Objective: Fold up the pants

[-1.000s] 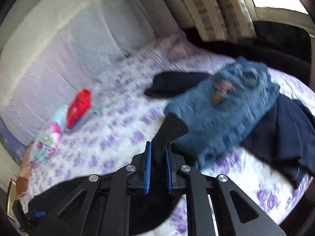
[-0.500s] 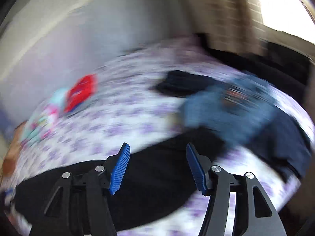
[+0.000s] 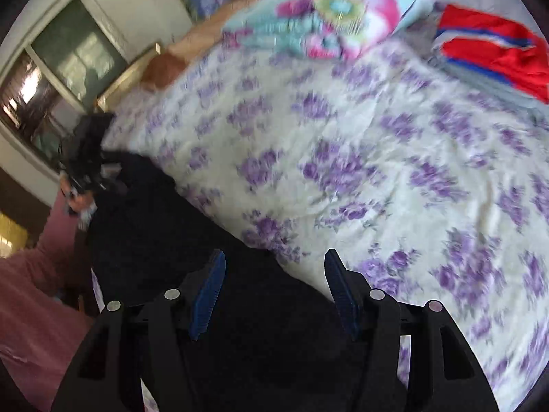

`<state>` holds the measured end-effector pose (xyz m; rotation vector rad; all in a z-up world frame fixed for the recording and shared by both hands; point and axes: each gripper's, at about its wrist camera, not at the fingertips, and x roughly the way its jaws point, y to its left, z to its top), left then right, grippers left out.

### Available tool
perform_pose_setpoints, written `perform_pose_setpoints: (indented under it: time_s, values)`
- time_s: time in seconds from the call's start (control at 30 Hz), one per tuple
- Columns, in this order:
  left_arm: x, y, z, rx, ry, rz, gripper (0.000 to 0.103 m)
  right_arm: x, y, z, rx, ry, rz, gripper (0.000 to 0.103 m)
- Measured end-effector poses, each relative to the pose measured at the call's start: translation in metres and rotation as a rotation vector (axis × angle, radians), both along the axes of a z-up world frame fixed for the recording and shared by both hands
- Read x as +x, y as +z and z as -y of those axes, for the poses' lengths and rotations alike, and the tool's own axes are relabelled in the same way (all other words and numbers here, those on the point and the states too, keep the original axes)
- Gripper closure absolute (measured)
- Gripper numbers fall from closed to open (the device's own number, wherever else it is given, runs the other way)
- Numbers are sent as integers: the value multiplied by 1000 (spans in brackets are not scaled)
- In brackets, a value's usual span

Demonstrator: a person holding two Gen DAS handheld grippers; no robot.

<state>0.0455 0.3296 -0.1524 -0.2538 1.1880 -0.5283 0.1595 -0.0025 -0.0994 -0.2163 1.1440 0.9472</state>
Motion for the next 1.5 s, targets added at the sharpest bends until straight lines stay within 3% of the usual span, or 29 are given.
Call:
perform_pose_setpoints:
  time_s: [0.07, 0.1, 0.17, 0.27, 0.4, 0.5, 0.6, 0.7, 0.8, 0.9, 1.07, 1.1, 1.13, 1.17, 1.23, 1.3, 1.4, 1.5]
  values:
    - [-3, 3, -1, -17, -23, 15, 5, -7, -16, -11, -88, 99, -88, 48]
    - [-3, 3, -1, -21, -30, 21, 5, -14, -17, -15, -101, 147, -118, 60]
    - [-5, 1, 1, -22, -42, 38, 5, -39, -10, -20, -98, 259, -142, 65]
    - [-14, 3, 1, 6, -61, 96, 5, -79, 2, -22, -83, 387, -147, 61]
    - [-15, 7, 4, -1, -79, 150, 5, -79, 2, -25, -91, 321, -140, 55]
    - [-12, 4, 4, -5, -86, 148, 5, -57, 6, -23, -32, 235, -116, 35]
    - [-11, 2, 5, -6, -93, 151, 5, -27, -17, -26, 40, 193, -318, 35]
    - [-14, 3, 4, -1, -93, 154, 5, -20, -45, -39, 42, 248, -508, 35]
    - [-16, 3, 3, 0, -93, 163, 5, -27, -51, -61, 174, 328, -645, 33]
    - [-14, 3, -1, -36, -68, 166, 5, -23, -47, -81, 313, 325, -614, 33]
    - [-6, 0, -9, -99, -7, 156, 6, 10, -43, -77, 512, 185, -598, 33]
    - [-5, 1, -9, -97, 5, 157, 7, 15, -42, -78, 548, 161, -610, 33]
    - [-4, 1, -9, -91, 15, 160, 15, 20, -39, -77, 569, 136, -590, 35]
    - [-2, 0, -10, -80, 31, 162, 24, 20, -34, -75, 566, 120, -552, 36]
    - [1, -1, -13, -76, 59, 157, 30, 26, -24, -69, 561, 87, -468, 52]
    - [6, 0, -19, -78, 94, 164, 37, 36, -20, -74, 542, 58, -408, 59]
    - [19, 2, -23, -34, 154, 192, 40, 62, -28, -59, 494, 40, -363, 59]
    - [30, 1, -15, 41, 167, 196, 40, 75, -53, -54, 381, 9, -424, 59]
